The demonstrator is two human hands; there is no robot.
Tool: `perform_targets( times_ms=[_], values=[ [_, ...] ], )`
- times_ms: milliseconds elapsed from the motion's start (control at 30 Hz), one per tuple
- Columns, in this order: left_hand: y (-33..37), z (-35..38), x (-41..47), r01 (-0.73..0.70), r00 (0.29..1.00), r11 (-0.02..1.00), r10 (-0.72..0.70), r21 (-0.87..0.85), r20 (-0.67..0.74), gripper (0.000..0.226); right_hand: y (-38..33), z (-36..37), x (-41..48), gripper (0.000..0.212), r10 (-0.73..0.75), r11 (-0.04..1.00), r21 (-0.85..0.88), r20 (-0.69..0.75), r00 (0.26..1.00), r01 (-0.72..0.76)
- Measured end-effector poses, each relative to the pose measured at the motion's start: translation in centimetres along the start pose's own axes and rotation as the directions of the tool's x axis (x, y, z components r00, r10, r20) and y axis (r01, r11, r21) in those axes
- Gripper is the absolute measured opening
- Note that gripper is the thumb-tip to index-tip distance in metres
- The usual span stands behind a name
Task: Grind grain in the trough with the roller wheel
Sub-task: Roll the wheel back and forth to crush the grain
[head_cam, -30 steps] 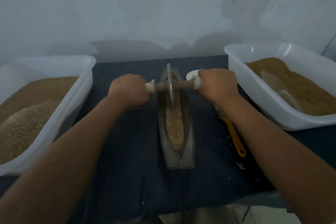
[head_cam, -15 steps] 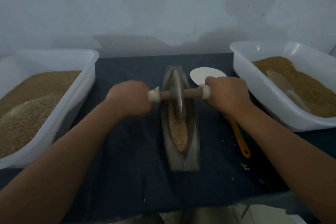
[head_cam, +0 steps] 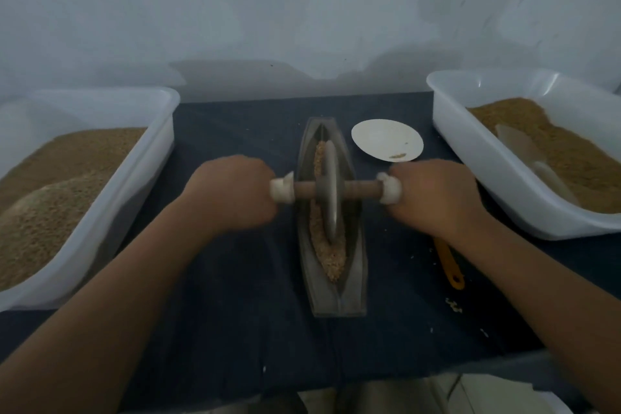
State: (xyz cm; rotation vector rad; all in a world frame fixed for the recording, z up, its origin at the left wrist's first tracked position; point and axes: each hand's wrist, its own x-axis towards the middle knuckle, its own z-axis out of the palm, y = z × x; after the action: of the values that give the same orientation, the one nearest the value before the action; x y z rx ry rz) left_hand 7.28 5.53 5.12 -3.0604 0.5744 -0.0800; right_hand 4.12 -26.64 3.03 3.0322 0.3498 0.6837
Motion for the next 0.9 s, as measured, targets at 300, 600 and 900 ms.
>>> perform_targets(
  times_ms=[300, 600, 900],
  values=[
    [0.5, -0.6, 3.9, 0.106, 0.989, 0.994, -0.105, 0.006, -0.101, 0.021, -0.2, 1.1, 5.2, 0.036, 0.045, 0.994, -0.097, -0.05, 0.998, -0.05],
    [0.0, 0.3, 0.8, 0.04, 0.999, 0.999, -0.04, -0.012, -0.026, 0.024, 0.0, 0.8, 0.9, 0.035, 0.012, 0.999, -0.047, -0.08, 0.997, -0.016],
    [0.4, -1.5, 4.5, 0.074, 0.997, 0.997, -0.074, -0.005, -0.014, 0.026, -0.2, 1.1, 5.2, 0.034, 0.101, 0.992, -0.069, -0.007, 0.995, -0.102]
  ],
)
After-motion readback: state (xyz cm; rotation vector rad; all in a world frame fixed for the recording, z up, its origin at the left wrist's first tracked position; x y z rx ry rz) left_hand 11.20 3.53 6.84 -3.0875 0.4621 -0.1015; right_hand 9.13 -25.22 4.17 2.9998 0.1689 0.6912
